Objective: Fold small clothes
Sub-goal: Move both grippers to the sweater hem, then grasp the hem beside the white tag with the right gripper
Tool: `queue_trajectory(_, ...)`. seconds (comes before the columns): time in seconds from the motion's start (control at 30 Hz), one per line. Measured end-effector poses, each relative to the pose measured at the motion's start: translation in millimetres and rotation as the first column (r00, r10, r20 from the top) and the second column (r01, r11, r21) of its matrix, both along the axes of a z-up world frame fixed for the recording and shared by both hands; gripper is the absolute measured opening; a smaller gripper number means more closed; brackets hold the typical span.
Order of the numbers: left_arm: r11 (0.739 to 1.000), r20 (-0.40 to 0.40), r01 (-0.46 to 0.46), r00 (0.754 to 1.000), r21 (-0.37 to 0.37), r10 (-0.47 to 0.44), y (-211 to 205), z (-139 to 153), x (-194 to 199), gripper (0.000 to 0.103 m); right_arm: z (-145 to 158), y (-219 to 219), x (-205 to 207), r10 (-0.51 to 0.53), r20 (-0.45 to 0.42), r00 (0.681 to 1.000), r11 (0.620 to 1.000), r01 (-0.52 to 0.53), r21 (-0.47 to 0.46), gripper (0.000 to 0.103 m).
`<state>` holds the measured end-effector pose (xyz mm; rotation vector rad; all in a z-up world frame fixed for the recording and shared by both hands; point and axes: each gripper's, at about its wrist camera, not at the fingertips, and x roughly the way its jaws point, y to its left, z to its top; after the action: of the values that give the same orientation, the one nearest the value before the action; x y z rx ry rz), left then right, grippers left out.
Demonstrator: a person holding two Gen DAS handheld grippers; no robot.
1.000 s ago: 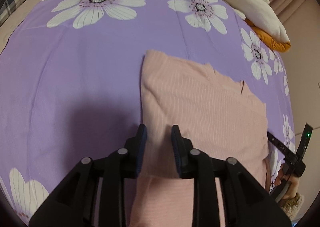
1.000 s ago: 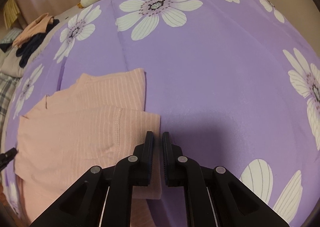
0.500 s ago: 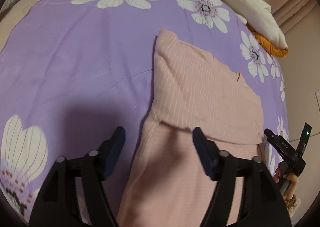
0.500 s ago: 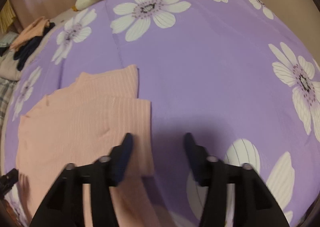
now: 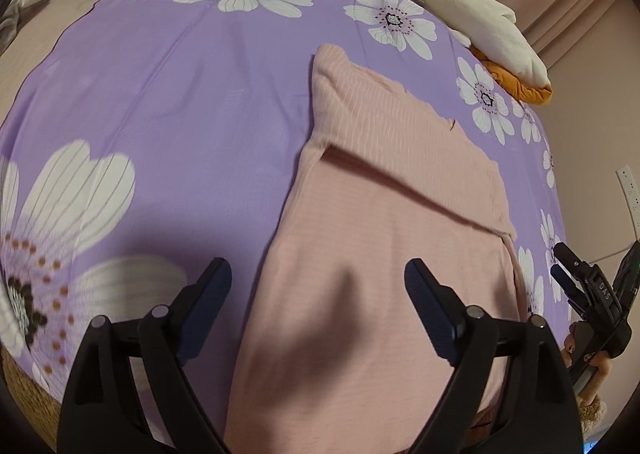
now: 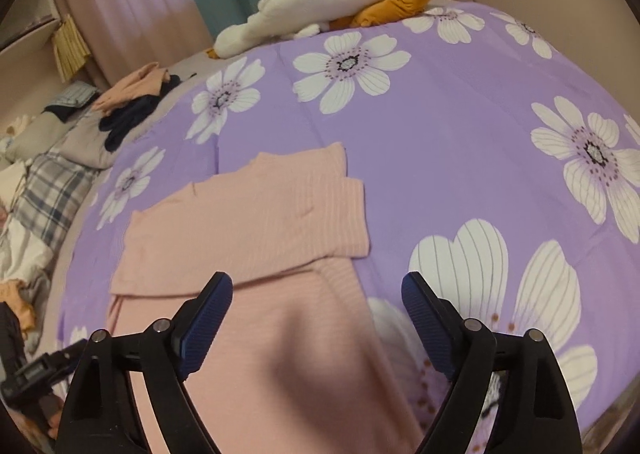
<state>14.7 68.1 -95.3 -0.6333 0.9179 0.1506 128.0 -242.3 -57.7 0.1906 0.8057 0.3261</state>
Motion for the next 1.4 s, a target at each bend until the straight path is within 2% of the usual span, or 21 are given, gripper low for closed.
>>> queue_trajectory(0.17,1.000,-0.015,0.008,1.000,-0.028,-0.009,-5.9,-11.7,-16.0,0.088,-7.4,1.1,-16.8,0.019,-0.010,1.000,1.000,-0.019,-0.005,0.086)
queue_trajectory(0.43,0.999,0.010,0.033,0.999,-0.008,-0.033,-18.2,-17.2,-31.9,0.088,-20.9,4.1,-39.3,0.044,-0.030,0.999,0.999,-0.045,-0.017,0.086)
queue_trajectory(0.77,0.996,0.037,0.077,0.996,-0.044,-0.076,-26.8,-24.7,-50.7,0.088,-30.8,3.0,-66.2,0.049,-0.024,0.999,0.998,-0.050,-0.043,0.086)
queue_trajectory(1.1,0.993,0.043,0.110,0.993,-0.042,-0.109,-37.1,-27.0,-72.6,0.087,-39.3,-19.7,-95.0,0.027,-0.050,0.998,0.999,-0.029,-0.038,0.086)
queue_trajectory(1.4,0.991,0.029,0.128,0.992,-0.040,-0.127,-44.5,-30.2,-84.4,0.087,-52.8,-40.5,-116.7,0.011,-0.110,0.994,0.999,-0.017,-0.052,0.086)
